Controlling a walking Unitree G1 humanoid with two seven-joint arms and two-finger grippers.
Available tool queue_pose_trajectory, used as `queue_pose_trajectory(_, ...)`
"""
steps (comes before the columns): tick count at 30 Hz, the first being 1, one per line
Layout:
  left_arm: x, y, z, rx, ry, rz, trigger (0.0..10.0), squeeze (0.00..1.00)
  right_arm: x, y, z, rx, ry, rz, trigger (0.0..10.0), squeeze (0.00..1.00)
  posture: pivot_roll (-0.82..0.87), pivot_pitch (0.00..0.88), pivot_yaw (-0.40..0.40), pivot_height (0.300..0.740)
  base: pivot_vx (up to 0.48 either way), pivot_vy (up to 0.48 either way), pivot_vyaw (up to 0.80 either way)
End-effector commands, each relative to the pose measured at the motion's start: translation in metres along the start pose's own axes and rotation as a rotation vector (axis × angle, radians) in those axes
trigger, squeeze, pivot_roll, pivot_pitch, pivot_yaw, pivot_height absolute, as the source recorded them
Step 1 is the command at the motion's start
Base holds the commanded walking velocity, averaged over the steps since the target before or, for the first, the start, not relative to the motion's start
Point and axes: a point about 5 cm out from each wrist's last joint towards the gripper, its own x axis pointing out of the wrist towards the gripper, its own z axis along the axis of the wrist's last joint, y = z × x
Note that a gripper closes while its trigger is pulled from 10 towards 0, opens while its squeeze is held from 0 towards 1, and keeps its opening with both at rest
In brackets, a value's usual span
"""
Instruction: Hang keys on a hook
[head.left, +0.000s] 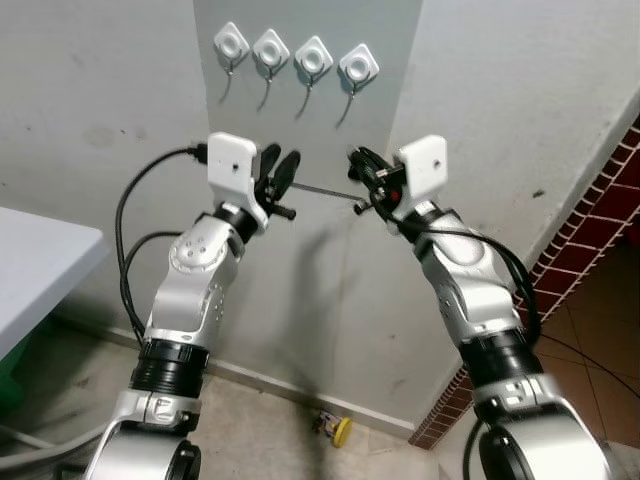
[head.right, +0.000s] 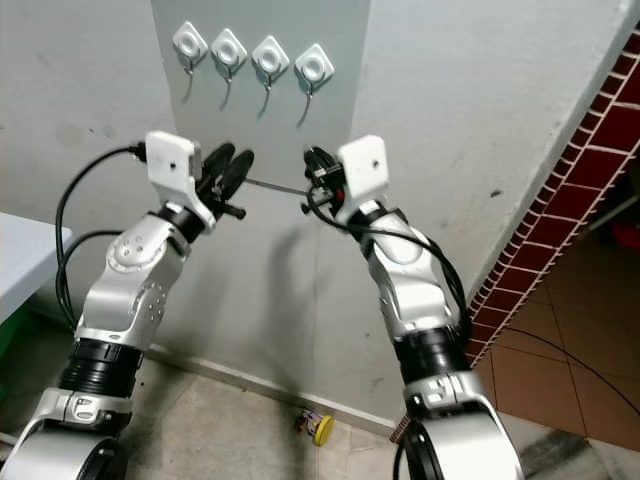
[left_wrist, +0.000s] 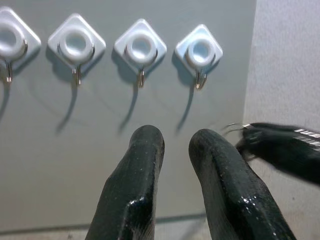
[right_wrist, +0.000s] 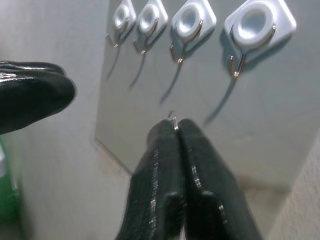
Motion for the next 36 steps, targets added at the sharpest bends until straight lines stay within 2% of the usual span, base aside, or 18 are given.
queue_pose_trajectory(1,0.003,-0.002,0.007,0.005,-0.011,-0.011,10.0,0.0,0.005,-0.002,0.004,0.008,-0.014,-0.014,10.0,0.0,-0.03,0.0,-0.049,0.74,0.0,0.0,0.0)
queue_pose_trajectory(11,0.0,-0.003,0.007,-0.015,-0.011,-0.006,10.0,0.0,0.02,-0.004,0.015,0.04,-0.069,-0.046,10.0,0.0,-0.03,0.0,-0.055,0.74,0.0,0.0,0.0)
queue_pose_trajectory(21,-0.003,-0.006,0.004,-0.024,0.0,-0.002,10.0,0.0,0.024,-0.022,0.028,0.121,-0.146,-0.143,10.0,0.0,-0.03,0.0,-0.061,0.74,0.0,0.0,0.0)
queue_pose_trajectory(36,-0.003,-0.006,0.005,-0.037,-0.003,0.007,10.0,0.0,0.029,-0.025,0.032,0.116,-0.15,-0.145,10.0,0.0,-0.03,0.0,-0.065,0.74,0.0,0.0,0.0)
